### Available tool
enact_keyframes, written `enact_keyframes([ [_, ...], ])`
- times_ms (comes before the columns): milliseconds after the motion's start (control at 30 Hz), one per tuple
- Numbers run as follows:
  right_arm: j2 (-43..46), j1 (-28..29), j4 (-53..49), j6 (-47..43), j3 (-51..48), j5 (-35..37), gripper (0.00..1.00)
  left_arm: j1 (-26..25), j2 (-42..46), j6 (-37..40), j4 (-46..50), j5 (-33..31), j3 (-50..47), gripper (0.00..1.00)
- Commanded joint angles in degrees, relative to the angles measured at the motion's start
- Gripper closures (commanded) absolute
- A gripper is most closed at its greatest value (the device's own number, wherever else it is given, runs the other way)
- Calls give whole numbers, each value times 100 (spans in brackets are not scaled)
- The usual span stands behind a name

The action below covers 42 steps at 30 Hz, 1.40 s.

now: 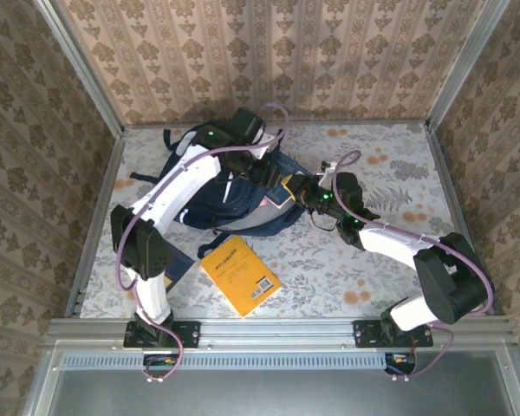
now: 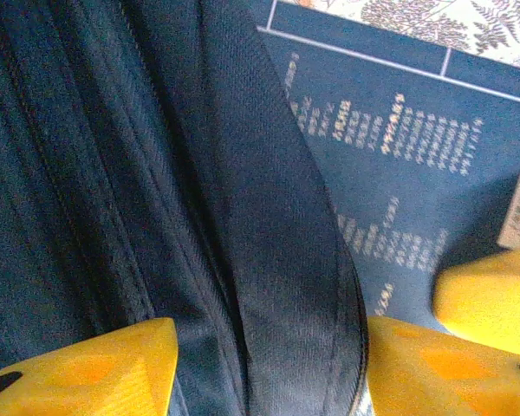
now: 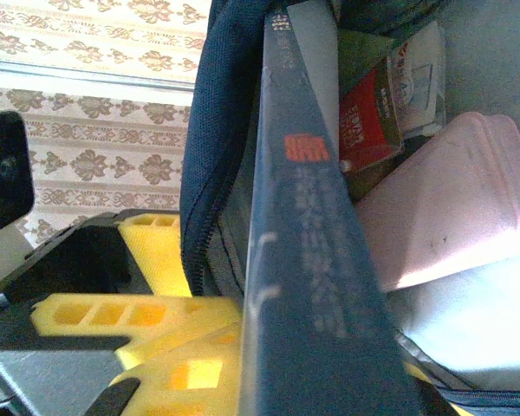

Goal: Pack the student bag

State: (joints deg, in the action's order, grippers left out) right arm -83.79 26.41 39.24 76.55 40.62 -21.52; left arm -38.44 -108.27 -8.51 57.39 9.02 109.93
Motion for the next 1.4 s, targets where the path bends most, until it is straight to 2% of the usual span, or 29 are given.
enact_keyframes([
  [0, 100, 61, 811, -9, 183, -263, 100, -112, -227, 194, 199, -455, 355, 47],
  [67, 86, 72, 803, -9, 205, -269, 100, -155, -335, 249, 216, -637, 464, 57],
  [200, 103, 83, 713, -92, 209, -273, 100, -161, -312, 451, 157, -851, 522, 91],
  [267, 154, 92, 430, -245, 218, -291, 100, -100, -129, 521, 46, -611, 463, 100],
  [333, 291, 92, -343, -628, 274, -256, 100, 29, 142, 509, -69, -375, 401, 100],
  [433, 372, 96, -1309, -1200, 245, -11, 100, 183, 567, 608, -96, -480, 359, 100],
  [533, 544, 110, -1420, -1396, 25, 106, 100, 302, 973, 727, -104, -798, 295, 100],
  [700, 264, 110, -2073, -1736, 98, 201, 100, 509, 1368, 843, -179, -1032, 290, 100],
  [1000, -100, 166, -1869, -1458, 442, -194, 100, 652, 1449, 957, -87, -1011, 460, 100],
  [1367, -770, 686, -1867, -1083, 1754, -386, 100, 706, 1351, 806, -254, -742, 647, 100],
])
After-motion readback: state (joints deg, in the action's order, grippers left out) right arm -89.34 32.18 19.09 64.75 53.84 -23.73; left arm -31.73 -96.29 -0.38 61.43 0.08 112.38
